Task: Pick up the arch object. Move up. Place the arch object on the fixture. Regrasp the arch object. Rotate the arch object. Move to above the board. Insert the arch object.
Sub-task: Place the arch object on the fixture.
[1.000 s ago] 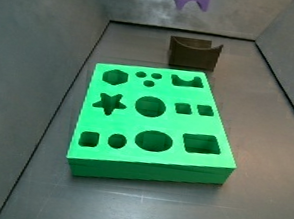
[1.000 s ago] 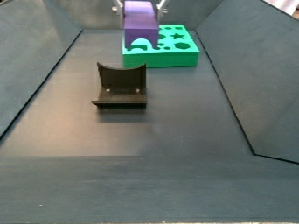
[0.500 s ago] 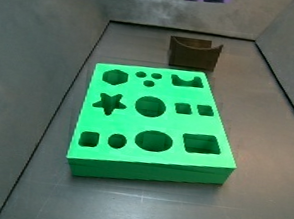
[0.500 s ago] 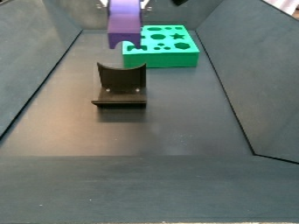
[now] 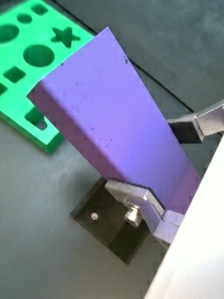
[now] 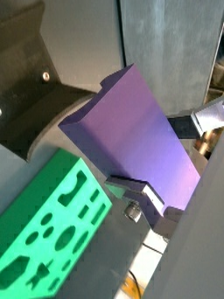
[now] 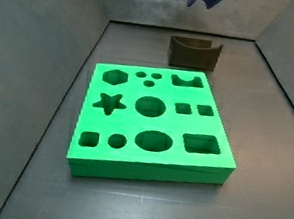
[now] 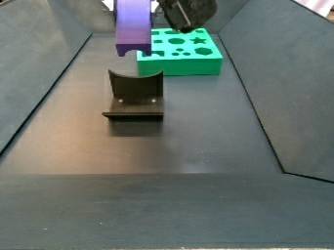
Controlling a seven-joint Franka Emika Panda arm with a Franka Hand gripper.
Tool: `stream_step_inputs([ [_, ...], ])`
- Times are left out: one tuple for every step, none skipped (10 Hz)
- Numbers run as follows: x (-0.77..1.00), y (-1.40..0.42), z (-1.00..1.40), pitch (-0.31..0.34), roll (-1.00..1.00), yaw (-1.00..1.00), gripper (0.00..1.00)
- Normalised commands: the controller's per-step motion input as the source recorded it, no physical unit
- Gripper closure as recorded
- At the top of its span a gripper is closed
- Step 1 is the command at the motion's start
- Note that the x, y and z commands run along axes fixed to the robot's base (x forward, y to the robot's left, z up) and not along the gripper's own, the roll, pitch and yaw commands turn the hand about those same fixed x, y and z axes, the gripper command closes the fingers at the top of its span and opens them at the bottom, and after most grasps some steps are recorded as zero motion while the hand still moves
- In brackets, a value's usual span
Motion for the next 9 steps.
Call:
stream_step_inputs([
  [0.06,0.03,0.0,0.02,-0.26,-0.09,1.0],
  [0.13,0.13,-1.0,0.158,-1.0,-0.13,1.0],
  [0.13,0.14,-1.0,0.15,-1.0,-0.14,1.0],
  [0.14,0.14,-1.0,0.17,-1.0,-0.16,1.0],
  [0.15,0.14,-1.0,0.167,-0.93,-0.18,1.0],
  [0.16,0.14,-1.0,0.112,-0.69,-0.19,1.0],
  [0.17,0.15,-1.0,0.072,-0.52,-0.2,1.0],
  [0.18,0.15,-1.0,0.043,-0.35,-0.19,1.0],
  [0.18,0.14,-0.97,0.015,-0.24,-0.18,1.0],
])
